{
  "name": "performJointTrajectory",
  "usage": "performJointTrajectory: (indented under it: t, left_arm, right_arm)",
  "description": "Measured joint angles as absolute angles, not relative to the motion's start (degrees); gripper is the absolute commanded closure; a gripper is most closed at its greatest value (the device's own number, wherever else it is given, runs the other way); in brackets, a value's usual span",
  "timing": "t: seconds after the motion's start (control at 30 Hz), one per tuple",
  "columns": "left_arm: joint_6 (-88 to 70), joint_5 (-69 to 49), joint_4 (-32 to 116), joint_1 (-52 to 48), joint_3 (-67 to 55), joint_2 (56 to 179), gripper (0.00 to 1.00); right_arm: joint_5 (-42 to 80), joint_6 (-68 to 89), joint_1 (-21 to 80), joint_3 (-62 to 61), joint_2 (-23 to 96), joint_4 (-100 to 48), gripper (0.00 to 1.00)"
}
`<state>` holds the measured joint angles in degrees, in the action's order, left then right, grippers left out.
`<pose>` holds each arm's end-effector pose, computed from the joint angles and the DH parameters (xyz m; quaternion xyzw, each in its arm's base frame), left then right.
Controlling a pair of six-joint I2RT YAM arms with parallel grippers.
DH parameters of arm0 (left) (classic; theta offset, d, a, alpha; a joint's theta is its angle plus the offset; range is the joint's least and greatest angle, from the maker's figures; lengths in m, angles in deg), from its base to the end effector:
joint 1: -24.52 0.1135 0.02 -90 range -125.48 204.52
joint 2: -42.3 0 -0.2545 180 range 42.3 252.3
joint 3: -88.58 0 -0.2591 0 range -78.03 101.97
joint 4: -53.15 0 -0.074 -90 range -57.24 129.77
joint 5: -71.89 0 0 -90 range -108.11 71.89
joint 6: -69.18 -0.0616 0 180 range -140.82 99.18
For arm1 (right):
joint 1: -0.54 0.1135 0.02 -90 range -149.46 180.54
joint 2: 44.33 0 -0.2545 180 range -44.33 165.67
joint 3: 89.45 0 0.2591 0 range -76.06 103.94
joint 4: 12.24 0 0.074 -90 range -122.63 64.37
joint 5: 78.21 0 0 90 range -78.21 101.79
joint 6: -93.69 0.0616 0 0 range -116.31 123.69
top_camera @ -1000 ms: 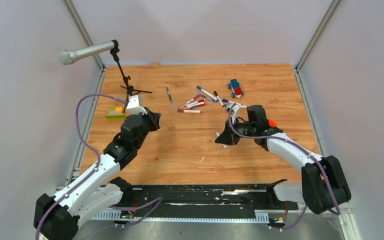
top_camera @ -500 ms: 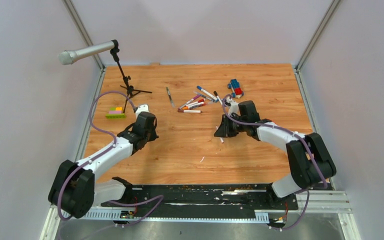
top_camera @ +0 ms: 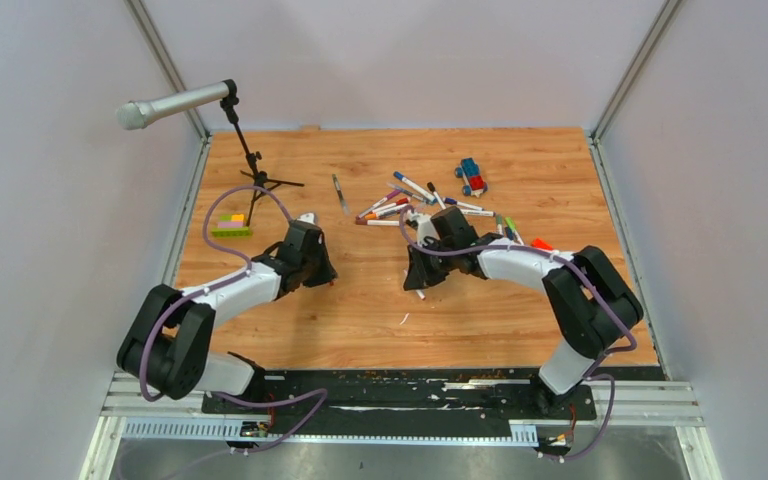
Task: Open the pen caps
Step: Place the pen cap at the center of the board, then place the pen at the center of the board.
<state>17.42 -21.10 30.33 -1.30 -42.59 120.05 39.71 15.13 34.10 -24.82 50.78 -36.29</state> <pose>0.2505 -0.1176 0.1305 -0.1107 0.9380 -0.1529 0.2908 0.2678 0.2123 0.1310 -0.2494 0.8931 0.3254 0.1852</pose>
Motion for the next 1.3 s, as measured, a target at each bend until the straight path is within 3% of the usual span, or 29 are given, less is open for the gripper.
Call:
performJointTrajectory:
  t: [0.23,0.6,0.67,1.1,1.3]
  left_arm:
    - [29.83,-23.87,30.77,-2.74,-37.41,126.46,1.00]
    - [44.94,-30.71,28.13,-2.70,-34.50,128.62,1.00]
    - [46.84,-30.69,28.24,-2.55,-34.70,128.62,0.94]
    - [54.60,-27.48,29.85,-2.31,-35.96,130.24,0.92]
    - [50.03,-31.85,25.63,-1.85,-36.18,127.66,0.69]
  right_arm:
    - [36.70,11.33,41.62,-21.85,54.01,-39.37,0.86]
    - [34.88,7.57,47.13,-6.29,66.17,-46.06,0.80]
    - [34.68,7.40,47.17,-4.38,67.19,-46.04,0.80]
    - [34.84,8.58,47.37,-5.43,67.32,-45.01,0.77]
    - [36.41,8.12,47.39,-6.11,66.78,-44.79,0.73]
